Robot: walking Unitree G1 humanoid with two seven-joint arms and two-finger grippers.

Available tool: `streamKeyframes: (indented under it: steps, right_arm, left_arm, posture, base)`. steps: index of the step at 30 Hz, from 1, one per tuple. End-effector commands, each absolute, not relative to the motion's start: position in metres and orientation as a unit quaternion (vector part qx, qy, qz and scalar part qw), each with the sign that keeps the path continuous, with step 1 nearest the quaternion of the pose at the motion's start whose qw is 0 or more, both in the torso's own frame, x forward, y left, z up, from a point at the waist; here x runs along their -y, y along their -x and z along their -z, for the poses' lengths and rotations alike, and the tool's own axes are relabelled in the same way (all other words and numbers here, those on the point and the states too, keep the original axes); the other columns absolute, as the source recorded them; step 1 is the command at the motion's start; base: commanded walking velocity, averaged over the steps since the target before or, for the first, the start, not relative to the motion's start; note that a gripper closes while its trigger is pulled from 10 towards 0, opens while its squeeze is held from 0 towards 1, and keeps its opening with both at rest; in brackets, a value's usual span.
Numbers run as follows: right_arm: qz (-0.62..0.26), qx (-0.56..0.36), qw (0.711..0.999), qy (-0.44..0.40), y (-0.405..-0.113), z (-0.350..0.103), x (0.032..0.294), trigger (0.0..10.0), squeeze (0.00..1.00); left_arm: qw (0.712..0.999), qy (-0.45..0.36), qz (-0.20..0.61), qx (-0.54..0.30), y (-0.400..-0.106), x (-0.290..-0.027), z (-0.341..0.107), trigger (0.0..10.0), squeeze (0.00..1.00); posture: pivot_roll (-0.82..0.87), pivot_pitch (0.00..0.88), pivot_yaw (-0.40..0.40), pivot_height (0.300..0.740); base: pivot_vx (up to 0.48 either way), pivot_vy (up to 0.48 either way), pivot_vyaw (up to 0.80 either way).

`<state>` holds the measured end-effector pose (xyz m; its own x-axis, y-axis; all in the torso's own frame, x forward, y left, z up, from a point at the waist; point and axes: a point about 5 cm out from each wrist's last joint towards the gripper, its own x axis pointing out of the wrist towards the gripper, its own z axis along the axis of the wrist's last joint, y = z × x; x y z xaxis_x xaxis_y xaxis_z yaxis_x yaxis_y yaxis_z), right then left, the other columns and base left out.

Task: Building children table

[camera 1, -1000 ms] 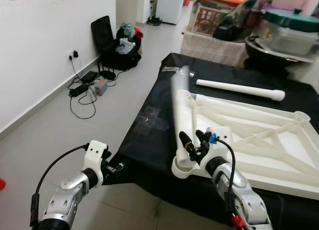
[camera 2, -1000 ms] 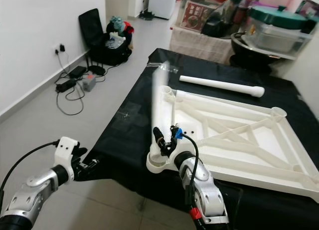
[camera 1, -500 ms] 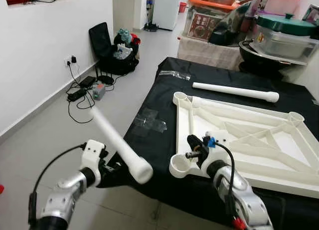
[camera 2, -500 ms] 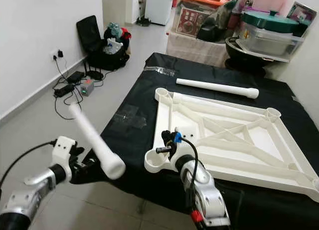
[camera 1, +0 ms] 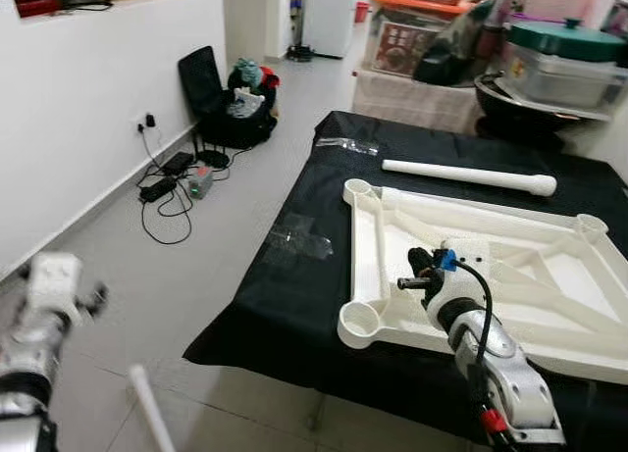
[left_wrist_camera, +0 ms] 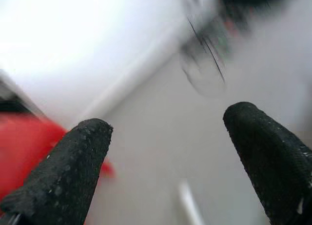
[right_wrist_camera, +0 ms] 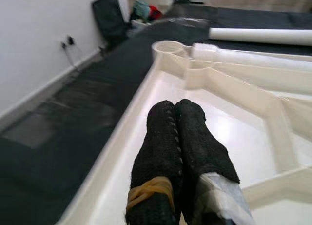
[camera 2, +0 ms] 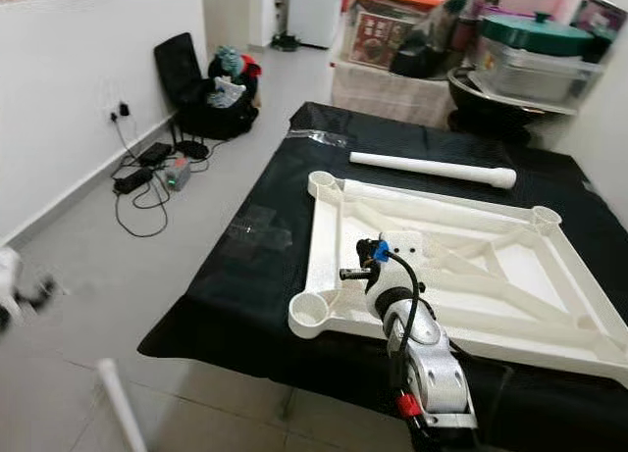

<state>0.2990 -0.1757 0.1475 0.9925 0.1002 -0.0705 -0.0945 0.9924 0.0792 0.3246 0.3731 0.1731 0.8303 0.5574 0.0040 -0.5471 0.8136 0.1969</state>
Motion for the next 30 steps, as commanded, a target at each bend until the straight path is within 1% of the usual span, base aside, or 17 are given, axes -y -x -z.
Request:
streamKeyframes:
  steps: [1, 2, 3, 4, 5, 6, 7, 9, 10, 11, 13, 21, 26, 30]
  right_arm:
    - [-0.037, -0.038, 0.997, -0.052, -0.295, -0.145, 0.179, 10.0, 0.0]
    - [-0.038, -0.041, 0.997, -0.056, -0.294, -0.142, 0.176, 10.0, 0.0]
    - [-0.046, -0.039, 0.997, -0.055, -0.295, -0.142, 0.171, 10.0, 0.0]
    - [-0.046, -0.039, 0.997, -0.055, -0.295, -0.142, 0.171, 10.0, 0.0]
    - [-0.051, -0.037, 0.997, -0.053, -0.296, -0.142, 0.168, 10.0, 0.0]
    - [-0.057, -0.023, 0.997, -0.053, -0.298, -0.147, 0.165, 10.0, 0.0]
    - [-0.057, -0.023, 0.997, -0.053, -0.298, -0.147, 0.165, 10.0, 0.0]
    - [-0.061, -0.001, 0.997, -0.056, -0.303, -0.156, 0.162, 10.0, 0.0]
    - [-0.061, -0.001, 0.997, -0.056, -0.303, -0.156, 0.162, 10.0, 0.0]
    - [-0.061, 0.007, 0.996, -0.057, -0.304, -0.159, 0.16, 10.0, 0.0]
    - [-0.062, 0.015, 0.996, -0.059, -0.305, -0.161, 0.156, 10.0, 0.0]
    - [-0.053, 0.032, 0.995, -0.078, -0.304, -0.164, 0.151, 10.0, 0.0]
    - [-0.048, 0.042, 0.995, -0.072, -0.305, -0.166, 0.15, 10.0, 0.0]
    - [-0.044, 0.044, 0.995, -0.078, -0.305, -0.166, 0.15, 10.0, 0.0]
  left_arm:
    - [0.939, -0.077, -0.335, -0.006, -0.317, -0.384, -0.179, 10.0, 0.0]
    - [0.94, -0.077, -0.332, -0.02, -0.316, -0.384, -0.173, 10.0, 0.0]
    - [0.961, -0.095, -0.256, -0.052, -0.325, -0.359, -0.15, 10.0, 0.0]
    - [0.961, -0.095, -0.256, -0.052, -0.325, -0.359, -0.15, 10.0, 0.0]
    - [0.972, -0.107, -0.192, -0.078, -0.329, -0.338, -0.131, 10.0, 0.0]
    - [0.986, -0.096, -0.108, -0.088, -0.332, -0.305, -0.11, 10.0, 0.0]
    - [0.986, -0.096, -0.108, -0.088, -0.332, -0.305, -0.11, 10.0, 0.0]
    - [0.994, -0.079, 0.003, -0.075, -0.33, -0.255, -0.089, 10.0, 0.0]
    - [0.994, -0.079, 0.003, -0.075, -0.33, -0.255, -0.089, 10.0, 0.0]
    - [0.995, -0.066, 0.044, -0.064, -0.327, -0.233, -0.085, 10.0, 0.0]
    - [0.994, -0.057, 0.082, -0.048, -0.324, -0.213, -0.084, 10.0, 0.0]
    - [0.992, -0.058, 0.109, -0.021, -0.325, -0.199, -0.095, 10.0, 0.0]
    - [0.99, -0.058, 0.129, 0.001, -0.322, -0.189, -0.107, 10.0, 0.0]
    - [0.99, -0.06, 0.13, 0.001, -0.32, -0.189, -0.107, 10.0, 0.0]
  posture:
    - [-0.03, 0.0, -0.088, 0.74]
    - [-0.01, 0.0, -0.096, 0.74]
    - [0.0, 0.0, -0.101, 0.74]
    - [0.0, 0.0, -0.101, 0.74]
    - [0.0, 0.0, -0.101, 0.74]
    - [0.02, 0.0, -0.112, 0.74]
    - [0.02, 0.0, -0.112, 0.74]
    - [0.03, 0.0, -0.116, 0.74]
    - [0.03, 0.0, -0.116, 0.74]
    - [0.03, 0.0, -0.117, 0.74]
    - [0.04, 0.0, -0.112, 0.74]
    - [0.04, 0.0, -0.106, 0.74]
    - [0.04, 0.0, -0.105, 0.74]
    - [0.05, 0.0, -0.107, 0.74]
  base:
    - [0.0, 0.0, 0.0]
    - [0.0, 0.0, 0.0]
    - [0.0, 0.0, 0.0]
    - [0.0, 0.0, 0.0]
    - [0.0, 0.0, 0.0]
    - [0.0, 0.0, 0.0]
    - [0.0, 0.0, 0.0]
    - [0.0, 0.0, 0.0]
    - [0.0, 0.0, 0.0]
    - [0.0, 0.0, 0.0]
    - [0.0, 0.0, 0.0]
    - [0.0, 0.0, 0.0]
    - [0.0, 0.0, 0.0]
    - [0.0, 0.0, 0.0]
